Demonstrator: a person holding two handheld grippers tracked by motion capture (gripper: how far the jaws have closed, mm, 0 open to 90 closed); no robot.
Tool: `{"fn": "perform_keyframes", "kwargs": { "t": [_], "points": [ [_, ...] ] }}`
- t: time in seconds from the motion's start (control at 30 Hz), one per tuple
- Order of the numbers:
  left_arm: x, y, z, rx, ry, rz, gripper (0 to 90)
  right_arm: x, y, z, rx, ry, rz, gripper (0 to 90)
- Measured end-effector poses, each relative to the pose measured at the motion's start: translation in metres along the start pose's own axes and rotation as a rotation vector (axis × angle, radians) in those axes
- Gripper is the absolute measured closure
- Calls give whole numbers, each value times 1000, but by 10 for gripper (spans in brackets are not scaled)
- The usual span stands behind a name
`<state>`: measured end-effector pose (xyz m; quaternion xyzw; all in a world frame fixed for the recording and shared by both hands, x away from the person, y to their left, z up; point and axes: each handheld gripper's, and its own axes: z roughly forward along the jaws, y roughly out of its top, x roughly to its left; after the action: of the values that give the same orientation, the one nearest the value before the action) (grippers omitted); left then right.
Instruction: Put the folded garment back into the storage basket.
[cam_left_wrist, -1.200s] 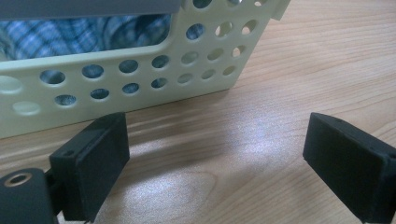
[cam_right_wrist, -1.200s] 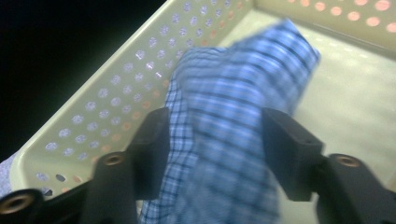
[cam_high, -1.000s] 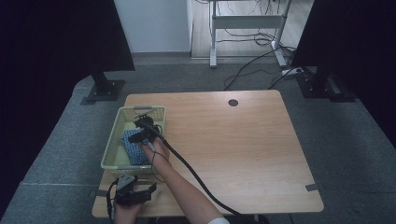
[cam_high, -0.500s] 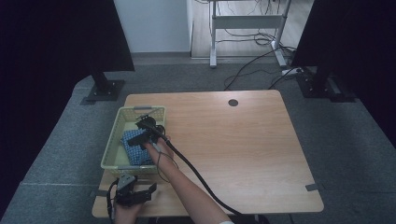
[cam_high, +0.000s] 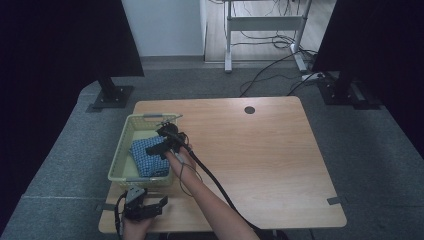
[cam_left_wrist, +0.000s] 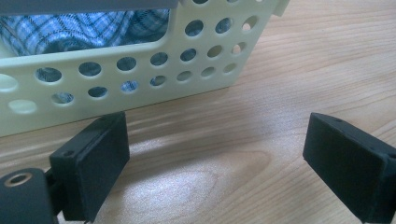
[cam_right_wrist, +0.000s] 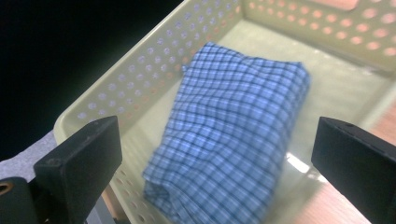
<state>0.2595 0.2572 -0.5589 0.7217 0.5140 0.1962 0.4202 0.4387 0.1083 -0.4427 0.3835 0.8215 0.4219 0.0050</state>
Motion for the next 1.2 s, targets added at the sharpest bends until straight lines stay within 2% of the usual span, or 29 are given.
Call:
{"fn": "perform_keyframes", "kwargs": {
  "t": [0.23, 0.6, 1.2],
  "points": [
    [0, 0, 0, -2, 2, -6, 72, -11, -6, -23, -18, -29, -13, 16],
    [0, 0, 0, -1, 4, -10, 72, -34, -21, -53, -33, -49, 5, 16],
    [-1, 0, 1, 9, 13, -8, 72, -55, -44, -98, -77, -97, 8, 15]
  ]
}}
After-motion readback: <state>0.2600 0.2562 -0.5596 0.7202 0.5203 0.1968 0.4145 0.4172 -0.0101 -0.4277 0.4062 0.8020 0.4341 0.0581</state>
